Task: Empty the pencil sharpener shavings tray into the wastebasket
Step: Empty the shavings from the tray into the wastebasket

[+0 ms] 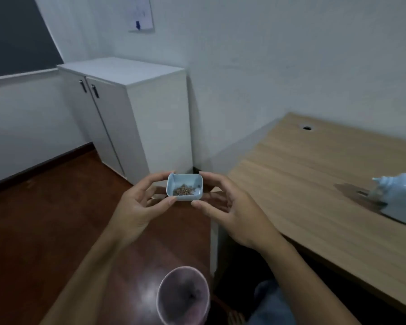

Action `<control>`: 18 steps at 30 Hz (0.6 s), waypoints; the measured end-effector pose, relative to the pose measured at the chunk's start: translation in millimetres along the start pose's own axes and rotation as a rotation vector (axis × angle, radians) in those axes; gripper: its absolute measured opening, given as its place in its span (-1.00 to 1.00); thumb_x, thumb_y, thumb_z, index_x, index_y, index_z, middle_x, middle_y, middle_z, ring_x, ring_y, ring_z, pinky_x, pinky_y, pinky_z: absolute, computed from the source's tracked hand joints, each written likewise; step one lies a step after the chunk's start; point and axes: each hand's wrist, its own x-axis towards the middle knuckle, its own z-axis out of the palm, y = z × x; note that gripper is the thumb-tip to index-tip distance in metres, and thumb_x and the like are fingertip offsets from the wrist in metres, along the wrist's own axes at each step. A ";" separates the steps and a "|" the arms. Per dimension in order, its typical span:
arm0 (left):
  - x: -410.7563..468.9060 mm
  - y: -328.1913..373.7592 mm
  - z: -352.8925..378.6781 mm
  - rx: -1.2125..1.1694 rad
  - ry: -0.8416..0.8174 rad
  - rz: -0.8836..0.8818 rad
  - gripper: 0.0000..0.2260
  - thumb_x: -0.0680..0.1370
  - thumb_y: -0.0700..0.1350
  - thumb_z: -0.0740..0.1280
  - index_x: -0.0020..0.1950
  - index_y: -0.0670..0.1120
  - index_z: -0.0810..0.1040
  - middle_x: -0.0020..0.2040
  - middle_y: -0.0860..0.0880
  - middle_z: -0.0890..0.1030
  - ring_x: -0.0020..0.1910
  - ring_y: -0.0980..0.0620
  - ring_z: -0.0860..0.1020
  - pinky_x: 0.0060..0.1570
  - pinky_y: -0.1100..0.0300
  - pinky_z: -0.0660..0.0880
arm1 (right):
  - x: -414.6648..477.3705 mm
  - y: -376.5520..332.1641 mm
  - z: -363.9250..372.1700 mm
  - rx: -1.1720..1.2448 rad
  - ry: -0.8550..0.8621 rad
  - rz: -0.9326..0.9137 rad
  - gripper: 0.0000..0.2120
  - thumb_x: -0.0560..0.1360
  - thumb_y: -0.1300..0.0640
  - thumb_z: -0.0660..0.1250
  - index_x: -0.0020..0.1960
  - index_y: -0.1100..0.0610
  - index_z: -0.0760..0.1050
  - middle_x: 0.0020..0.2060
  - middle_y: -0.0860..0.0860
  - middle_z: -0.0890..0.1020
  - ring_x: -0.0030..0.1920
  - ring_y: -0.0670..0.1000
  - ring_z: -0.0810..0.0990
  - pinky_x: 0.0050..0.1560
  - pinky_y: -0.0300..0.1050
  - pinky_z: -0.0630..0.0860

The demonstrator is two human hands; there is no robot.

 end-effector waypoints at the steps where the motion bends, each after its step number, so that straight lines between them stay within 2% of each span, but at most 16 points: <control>1: -8.5 -9.0 -13.3 0.027 0.018 -0.017 -0.51 0.50 -0.23 0.55 0.43 -0.06 0.66 0.19 -0.10 0.81 0.17 0.02 0.76 0.26 0.19 0.66 | 1.5 8.5 16.9 0.024 -0.022 0.015 -0.40 0.62 0.12 0.58 0.60 -0.02 0.46 0.43 -0.19 0.68 0.35 -0.10 0.76 0.43 -0.08 0.66; 3: -25.4 -24.0 -29.4 0.065 0.061 -0.043 -0.50 0.50 -0.21 0.57 0.45 -0.08 0.66 0.21 -0.10 0.82 0.19 0.03 0.77 0.27 0.21 0.66 | -1.6 26.9 43.2 0.070 -0.023 0.054 -0.41 0.62 0.07 0.58 0.58 -0.04 0.44 0.45 -0.21 0.66 0.35 -0.08 0.75 0.41 -0.05 0.66; 7: -55.0 -67.8 -48.0 0.152 0.125 -0.135 -0.53 0.53 -0.26 0.58 0.45 -0.11 0.67 0.26 -0.06 0.81 0.19 0.10 0.77 0.26 0.27 0.65 | -16.2 67.8 87.5 0.176 -0.071 0.211 -0.57 0.65 0.04 0.54 0.44 -0.14 0.47 0.36 -0.22 0.71 0.31 -0.10 0.77 0.34 -0.07 0.71; 9: -57.9 -94.1 -53.9 0.170 0.125 -0.199 -0.57 0.55 -0.29 0.58 0.41 -0.08 0.69 0.28 0.02 0.80 0.24 0.14 0.76 0.29 0.29 0.64 | -21.5 87.0 97.5 0.211 -0.055 0.297 -0.63 0.68 0.03 0.50 0.43 -0.09 0.49 0.31 -0.22 0.75 0.29 -0.11 0.78 0.33 -0.08 0.71; 11: -51.6 -111.7 -54.4 0.217 0.117 -0.278 -0.59 0.54 -0.23 0.61 0.37 -0.01 0.72 0.27 0.09 0.81 0.31 0.12 0.74 0.27 0.34 0.62 | -17.8 99.4 101.5 0.263 -0.037 0.383 -0.68 0.71 0.06 0.45 0.44 0.00 0.49 0.31 -0.15 0.77 0.27 -0.09 0.80 0.34 -0.05 0.71; 14: -60.7 -143.5 -46.5 0.182 0.170 -0.398 -0.62 0.55 -0.13 0.63 0.36 0.05 0.75 0.26 0.04 0.81 0.31 -0.01 0.73 0.08 0.30 0.67 | -27.4 131.7 110.9 0.357 0.007 0.515 -0.76 0.75 0.06 0.38 0.39 0.07 0.54 0.33 0.04 0.77 0.23 -0.01 0.83 0.35 0.09 0.73; 15: -64.2 -154.8 -45.3 0.209 0.157 -0.438 -0.63 0.55 -0.11 0.63 0.35 0.05 0.75 0.25 0.02 0.81 0.28 -0.05 0.74 -0.01 0.30 0.67 | -29.9 139.3 112.9 0.332 -0.030 0.554 -0.77 0.76 0.03 0.37 0.38 0.08 0.55 0.31 0.08 0.77 0.22 0.01 0.84 0.32 0.09 0.74; 17: -104.4 -203.3 -26.1 0.205 0.165 -0.632 -0.65 0.57 -0.12 0.61 0.36 0.02 0.75 0.24 -0.05 0.82 0.20 -0.14 0.77 -0.14 0.34 0.64 | -70.0 178.5 125.4 0.315 -0.080 0.793 -0.76 0.77 -0.02 0.32 0.35 0.09 0.57 0.30 0.08 0.77 0.19 0.03 0.85 0.25 0.05 0.77; 18: -110.6 -206.0 -23.1 0.162 0.198 -0.659 -0.65 0.59 -0.13 0.60 0.38 -0.01 0.74 0.23 -0.10 0.82 0.13 -0.16 0.78 -0.19 0.36 0.63 | -72.2 181.9 126.9 0.355 -0.072 0.830 -0.75 0.78 -0.03 0.29 0.35 0.08 0.58 0.30 0.06 0.77 0.19 0.05 0.84 0.24 0.07 0.78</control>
